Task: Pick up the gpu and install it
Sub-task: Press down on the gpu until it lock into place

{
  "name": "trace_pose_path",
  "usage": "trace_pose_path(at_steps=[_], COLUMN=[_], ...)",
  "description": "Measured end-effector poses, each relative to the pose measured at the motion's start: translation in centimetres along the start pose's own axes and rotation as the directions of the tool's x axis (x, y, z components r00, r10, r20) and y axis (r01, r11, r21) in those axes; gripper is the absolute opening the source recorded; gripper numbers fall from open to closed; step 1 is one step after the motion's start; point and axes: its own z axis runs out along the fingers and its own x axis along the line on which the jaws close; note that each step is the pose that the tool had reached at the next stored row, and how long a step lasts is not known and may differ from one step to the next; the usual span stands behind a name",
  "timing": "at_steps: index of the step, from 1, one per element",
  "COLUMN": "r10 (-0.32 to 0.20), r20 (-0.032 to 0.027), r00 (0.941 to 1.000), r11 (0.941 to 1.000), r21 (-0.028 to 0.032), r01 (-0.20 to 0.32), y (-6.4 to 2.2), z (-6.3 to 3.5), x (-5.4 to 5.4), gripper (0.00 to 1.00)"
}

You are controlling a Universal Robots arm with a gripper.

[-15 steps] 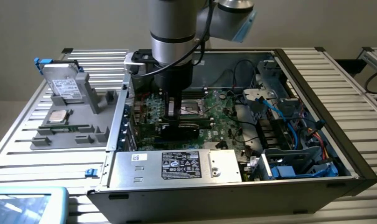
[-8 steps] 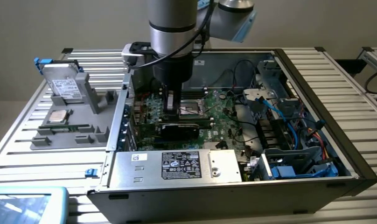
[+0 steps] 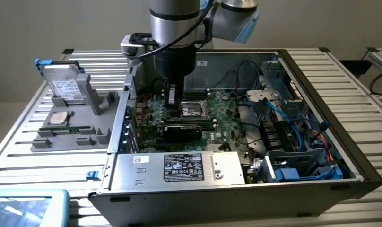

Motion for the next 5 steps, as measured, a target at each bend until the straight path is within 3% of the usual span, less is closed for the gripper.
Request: trace_pose_path(at_steps=[5], r10=[0.000], r20=[-0.0001], r00=[1.0000], r11=[1.0000], r21=[0.0000], r01=[0.000], y=[0.01], z=[0.00], x=[0.00], gripper=[0.12])
